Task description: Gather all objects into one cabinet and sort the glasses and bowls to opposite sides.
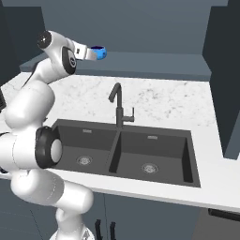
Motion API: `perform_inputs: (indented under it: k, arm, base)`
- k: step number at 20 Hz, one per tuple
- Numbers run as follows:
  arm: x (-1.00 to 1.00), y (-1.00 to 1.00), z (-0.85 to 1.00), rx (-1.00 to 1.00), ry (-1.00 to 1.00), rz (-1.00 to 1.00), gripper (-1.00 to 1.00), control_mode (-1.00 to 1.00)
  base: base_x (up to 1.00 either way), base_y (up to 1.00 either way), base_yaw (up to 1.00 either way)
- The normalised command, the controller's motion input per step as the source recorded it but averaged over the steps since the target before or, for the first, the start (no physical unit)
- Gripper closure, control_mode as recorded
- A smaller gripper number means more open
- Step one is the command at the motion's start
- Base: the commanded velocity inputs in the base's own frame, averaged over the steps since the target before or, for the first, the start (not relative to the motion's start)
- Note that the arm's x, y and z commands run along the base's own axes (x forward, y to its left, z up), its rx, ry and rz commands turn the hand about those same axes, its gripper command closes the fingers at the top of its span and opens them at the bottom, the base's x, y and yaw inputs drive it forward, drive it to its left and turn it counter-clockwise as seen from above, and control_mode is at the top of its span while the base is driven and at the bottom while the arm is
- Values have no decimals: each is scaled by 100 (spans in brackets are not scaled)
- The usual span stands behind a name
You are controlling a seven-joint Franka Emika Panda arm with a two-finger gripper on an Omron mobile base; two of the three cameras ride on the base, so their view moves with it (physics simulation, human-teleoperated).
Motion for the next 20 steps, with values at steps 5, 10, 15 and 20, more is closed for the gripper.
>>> perform_inputs:
  k: [5,10,15,20]
  arm:
    - [21,0,0,1,0,-3,-100,-100]
    - [20,-2,0,2,0,0,-100,-100]
    - [27,0,0,0,0,0,-100,-100]
    - [18,0,0,0,0,0,-100,-100]
  base:
    - [0,0,0]
    - [0,0,0]
    - [0,0,0]
    - [0,0,0]
